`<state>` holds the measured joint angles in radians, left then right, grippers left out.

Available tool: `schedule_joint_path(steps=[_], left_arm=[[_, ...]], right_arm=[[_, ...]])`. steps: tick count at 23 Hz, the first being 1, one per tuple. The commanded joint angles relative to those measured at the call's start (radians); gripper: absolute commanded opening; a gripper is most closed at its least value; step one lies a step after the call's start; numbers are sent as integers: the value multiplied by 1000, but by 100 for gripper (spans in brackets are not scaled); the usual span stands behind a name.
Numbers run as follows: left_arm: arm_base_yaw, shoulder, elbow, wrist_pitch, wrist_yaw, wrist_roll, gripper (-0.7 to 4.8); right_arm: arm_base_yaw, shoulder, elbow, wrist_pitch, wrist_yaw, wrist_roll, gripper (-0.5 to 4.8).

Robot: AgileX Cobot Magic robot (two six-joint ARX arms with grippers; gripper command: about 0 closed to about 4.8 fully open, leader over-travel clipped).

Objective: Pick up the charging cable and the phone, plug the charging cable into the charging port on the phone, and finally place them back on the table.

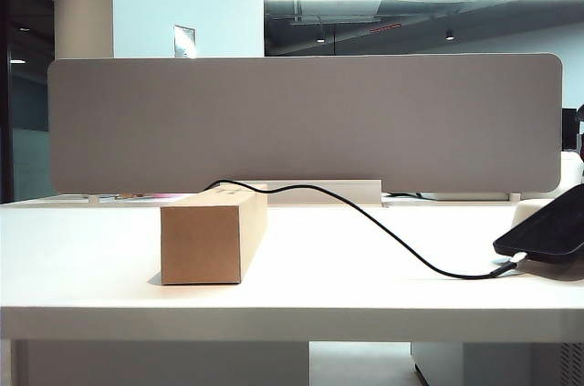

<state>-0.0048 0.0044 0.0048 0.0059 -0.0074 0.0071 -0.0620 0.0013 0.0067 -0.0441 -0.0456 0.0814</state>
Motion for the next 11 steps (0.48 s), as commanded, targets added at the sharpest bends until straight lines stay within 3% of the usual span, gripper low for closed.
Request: schedule_joint_path(steps=[1, 11], left_arm=[[0, 0, 3, 9, 5, 0, -6], [0, 0, 3, 8, 5, 0, -6]], right_arm=[[-1, -2, -5, 10, 1, -4, -1], [47, 0, -4, 10, 17, -4, -1]])
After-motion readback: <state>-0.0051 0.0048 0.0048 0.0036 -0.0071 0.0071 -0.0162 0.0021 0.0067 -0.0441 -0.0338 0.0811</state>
